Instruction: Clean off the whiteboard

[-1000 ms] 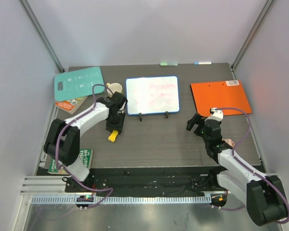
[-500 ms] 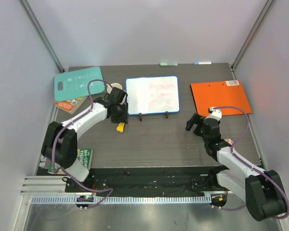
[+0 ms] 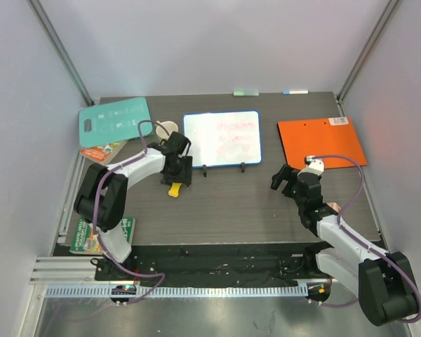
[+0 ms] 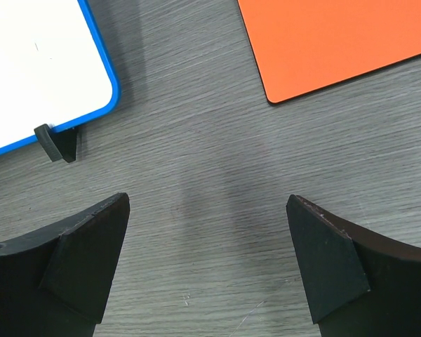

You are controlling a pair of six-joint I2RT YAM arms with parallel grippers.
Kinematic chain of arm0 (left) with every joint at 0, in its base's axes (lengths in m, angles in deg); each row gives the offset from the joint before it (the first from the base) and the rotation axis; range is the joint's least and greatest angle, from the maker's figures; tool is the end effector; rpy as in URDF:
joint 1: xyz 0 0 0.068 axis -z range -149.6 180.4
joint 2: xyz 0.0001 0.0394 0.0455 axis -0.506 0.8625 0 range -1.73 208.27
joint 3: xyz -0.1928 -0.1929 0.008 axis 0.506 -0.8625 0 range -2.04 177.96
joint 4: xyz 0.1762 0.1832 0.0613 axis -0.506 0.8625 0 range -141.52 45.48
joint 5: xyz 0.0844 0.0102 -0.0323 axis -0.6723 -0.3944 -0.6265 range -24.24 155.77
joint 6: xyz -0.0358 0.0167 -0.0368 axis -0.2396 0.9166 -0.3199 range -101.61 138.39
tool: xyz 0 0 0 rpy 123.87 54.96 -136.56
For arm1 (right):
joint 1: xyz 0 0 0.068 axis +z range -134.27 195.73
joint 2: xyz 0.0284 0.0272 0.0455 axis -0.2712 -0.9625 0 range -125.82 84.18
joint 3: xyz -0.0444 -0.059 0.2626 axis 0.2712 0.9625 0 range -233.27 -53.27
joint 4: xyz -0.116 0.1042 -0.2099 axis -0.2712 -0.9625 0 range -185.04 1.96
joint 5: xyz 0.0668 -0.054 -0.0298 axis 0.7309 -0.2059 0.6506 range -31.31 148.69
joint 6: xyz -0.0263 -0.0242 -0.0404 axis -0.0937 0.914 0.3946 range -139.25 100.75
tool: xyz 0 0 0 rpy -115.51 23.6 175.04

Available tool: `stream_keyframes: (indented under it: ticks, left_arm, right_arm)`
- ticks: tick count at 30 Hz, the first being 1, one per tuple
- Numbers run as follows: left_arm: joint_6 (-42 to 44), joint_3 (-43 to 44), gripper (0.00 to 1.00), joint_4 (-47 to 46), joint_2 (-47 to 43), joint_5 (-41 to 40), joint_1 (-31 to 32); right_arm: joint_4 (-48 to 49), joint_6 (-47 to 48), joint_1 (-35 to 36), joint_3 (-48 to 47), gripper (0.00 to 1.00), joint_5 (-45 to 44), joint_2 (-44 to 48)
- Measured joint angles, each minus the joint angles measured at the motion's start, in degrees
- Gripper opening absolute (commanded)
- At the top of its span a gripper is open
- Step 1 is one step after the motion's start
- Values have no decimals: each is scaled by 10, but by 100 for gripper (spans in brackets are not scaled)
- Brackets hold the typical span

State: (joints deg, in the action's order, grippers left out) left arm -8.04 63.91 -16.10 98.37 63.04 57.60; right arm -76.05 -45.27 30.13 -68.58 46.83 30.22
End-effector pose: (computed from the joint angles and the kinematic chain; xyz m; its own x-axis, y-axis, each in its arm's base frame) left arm 0.3041 -0.1543 0.1828 -0.9430 -0.0153 -0.3324 0.0246 0.9930 -0.1155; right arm 0.1866 0.0403 0.1720 -0.4193 0.3356 -0.8436 0.1319 0.9418 0.3092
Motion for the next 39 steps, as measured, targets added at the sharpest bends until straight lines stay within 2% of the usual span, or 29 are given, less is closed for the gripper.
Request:
stream_keyframes:
  ticks: [4,7,8,10,13,16,17,19,25,31,36,37,39]
  left_arm:
    - [-1,2,52,0,24,-4,0]
    - [-2,0,53,-1,25,-12,0]
    - [-2,-2,60,-3,25,-16,0]
    - [-2,-7,65,-5,25,-22,0]
    - [-4,-16,66,-5,17,-32,0]
    - [-4,-18,65,-4,9,-46,0]
    - [-4,-18,59,-4,6,-52,0]
    - [-4,-18,55,-2,2,-60,0]
    - [-2,-21,50,1,-4,-67,0]
    - [-2,-29,50,0,-4,-66,0]
    - [-1,-30,36,0,-2,-62,0]
    - [-1,-30,28,0,-2,-62,0]
    - [-2,-30,22,-1,1,-60,0]
  right_arm:
    - [0,0,0,0,100,0,-3]
    - [0,0,0,0,99,0,-8]
    - [0,0,0,0,100,0,-9]
    - [0,1,0,0,100,0,-11]
    - [0,2,0,0,100,0,-12]
    - [0,2,0,0,100,1,-12]
    - [0,2,0,0,100,0,-12]
    - [0,2,0,0,100,0,-12]
    - [0,2,0,0,99,1,-12]
    - [0,2,0,0,100,1,-12]
    - [0,2,0,-1,100,1,-16]
    - [0,2,0,-1,100,1,-16]
    - [0,2,0,-1,100,1,-16]
